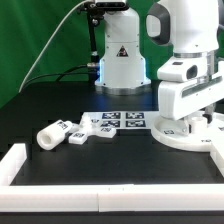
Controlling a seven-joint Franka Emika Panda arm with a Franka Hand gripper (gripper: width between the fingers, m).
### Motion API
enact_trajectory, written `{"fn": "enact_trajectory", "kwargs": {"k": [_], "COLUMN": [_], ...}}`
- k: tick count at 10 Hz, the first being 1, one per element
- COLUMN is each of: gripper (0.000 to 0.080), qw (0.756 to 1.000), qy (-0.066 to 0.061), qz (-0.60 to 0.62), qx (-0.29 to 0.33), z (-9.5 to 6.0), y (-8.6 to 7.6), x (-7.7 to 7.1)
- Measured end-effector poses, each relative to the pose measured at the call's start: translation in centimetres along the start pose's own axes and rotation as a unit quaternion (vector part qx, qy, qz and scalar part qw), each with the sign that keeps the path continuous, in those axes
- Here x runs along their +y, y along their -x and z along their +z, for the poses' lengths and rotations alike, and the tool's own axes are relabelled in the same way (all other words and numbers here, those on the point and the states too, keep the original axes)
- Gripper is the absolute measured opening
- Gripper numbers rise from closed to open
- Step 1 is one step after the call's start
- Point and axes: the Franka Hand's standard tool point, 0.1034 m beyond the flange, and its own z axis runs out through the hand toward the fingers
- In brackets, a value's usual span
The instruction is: Assemble round table
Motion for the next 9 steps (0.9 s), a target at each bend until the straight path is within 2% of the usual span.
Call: {"fn": "enact_trajectory", "kwargs": {"k": [1,2,3,4,6,7,9], "gripper": [0.0649,0.0516,0.0516,0.0403,0.0403,0.0403,0.0403], "qw": [1.0,1.0,1.0,1.0,1.0,0.999,0.997], "qy": [0.001,0.0,0.0,0.0,0.0,0.001,0.006], "qz": [0.0,0.0,0.0,0.0,-0.008,-0.04,-0.071], "qx": [0.001,0.001,0.001,0.001,-0.002,-0.016,-0.032], "z": [-0.1,0.0,0.0,0.0,-0.1,-1.1,-4.1], "y": [-0.1,-0.1,-0.1,-0.1,0.0,0.7,1.0], "x": [0.1,0.0,0.0,0.0,0.2,1.6,4.9]}}
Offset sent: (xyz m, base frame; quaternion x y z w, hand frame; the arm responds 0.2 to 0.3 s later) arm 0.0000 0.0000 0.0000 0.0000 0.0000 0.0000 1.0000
